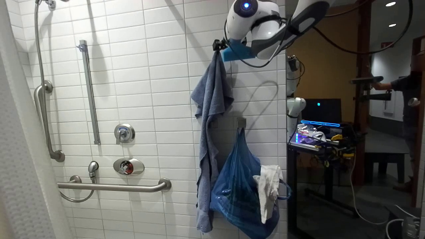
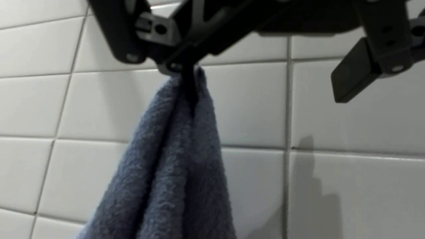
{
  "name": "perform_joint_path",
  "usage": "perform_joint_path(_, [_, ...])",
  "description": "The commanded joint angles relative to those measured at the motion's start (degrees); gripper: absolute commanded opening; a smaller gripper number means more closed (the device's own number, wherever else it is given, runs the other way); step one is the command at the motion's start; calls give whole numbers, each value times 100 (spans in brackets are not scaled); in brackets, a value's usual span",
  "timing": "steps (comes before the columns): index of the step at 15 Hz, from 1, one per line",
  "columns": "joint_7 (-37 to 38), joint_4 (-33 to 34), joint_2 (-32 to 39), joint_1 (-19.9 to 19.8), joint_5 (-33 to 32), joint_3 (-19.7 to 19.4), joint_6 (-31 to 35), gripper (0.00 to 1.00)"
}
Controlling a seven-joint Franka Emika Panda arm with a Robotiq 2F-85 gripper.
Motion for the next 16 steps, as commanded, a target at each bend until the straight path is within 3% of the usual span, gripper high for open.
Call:
perform_joint_path(1, [509, -199, -258, 71, -721, 21, -106, 100])
perform_joint_path(3, [563, -294, -310, 84, -930, 24, -92, 100])
perform_joint_path(4, [357, -109, -96, 53, -637, 3, -18, 100])
perform_joint_path(16, [361, -197, -41, 56, -645, 1, -5, 100])
